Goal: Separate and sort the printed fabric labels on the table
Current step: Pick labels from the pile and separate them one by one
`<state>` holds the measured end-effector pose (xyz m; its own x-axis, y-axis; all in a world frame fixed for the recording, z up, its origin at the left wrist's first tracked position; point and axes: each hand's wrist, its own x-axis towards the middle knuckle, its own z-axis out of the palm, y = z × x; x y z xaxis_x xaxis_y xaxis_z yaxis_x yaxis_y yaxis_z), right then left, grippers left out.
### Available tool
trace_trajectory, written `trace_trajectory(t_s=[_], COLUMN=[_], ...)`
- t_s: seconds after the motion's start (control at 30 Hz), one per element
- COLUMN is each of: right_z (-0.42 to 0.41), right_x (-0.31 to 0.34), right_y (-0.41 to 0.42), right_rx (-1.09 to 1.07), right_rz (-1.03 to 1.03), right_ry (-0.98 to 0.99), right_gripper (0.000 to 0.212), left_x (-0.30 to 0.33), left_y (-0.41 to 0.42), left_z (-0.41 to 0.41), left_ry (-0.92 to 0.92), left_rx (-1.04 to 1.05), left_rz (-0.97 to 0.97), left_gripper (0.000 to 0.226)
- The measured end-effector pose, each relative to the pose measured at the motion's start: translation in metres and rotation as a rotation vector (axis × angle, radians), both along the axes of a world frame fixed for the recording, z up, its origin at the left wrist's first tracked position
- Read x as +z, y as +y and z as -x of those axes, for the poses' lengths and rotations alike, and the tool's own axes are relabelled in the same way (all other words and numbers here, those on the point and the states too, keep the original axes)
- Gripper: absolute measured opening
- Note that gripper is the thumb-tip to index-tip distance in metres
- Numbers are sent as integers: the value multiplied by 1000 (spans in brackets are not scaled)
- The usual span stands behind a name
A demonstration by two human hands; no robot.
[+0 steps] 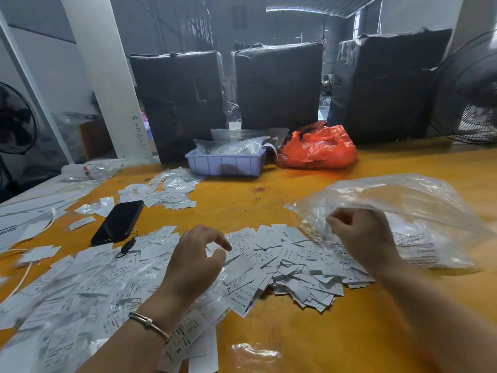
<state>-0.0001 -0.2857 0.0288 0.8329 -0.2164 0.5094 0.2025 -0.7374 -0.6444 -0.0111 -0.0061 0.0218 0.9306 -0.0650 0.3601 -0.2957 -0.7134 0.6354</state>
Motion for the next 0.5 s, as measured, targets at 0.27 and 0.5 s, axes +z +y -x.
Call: trace_trajectory(t_s=[0.27,0.5], right_z=[31,25], right_x=[5,-1], right_y=[55,53], right_rx=[773,697], right_rz=[-285,-292], right_ry=[287,211], right_gripper=[30,23], left_x=[1,3], left_y=[-9,-14], left_z=[3,8], left_ry=[80,78], left_rx=[-352,-421], left_rz=[47,106], left_gripper=[56,16])
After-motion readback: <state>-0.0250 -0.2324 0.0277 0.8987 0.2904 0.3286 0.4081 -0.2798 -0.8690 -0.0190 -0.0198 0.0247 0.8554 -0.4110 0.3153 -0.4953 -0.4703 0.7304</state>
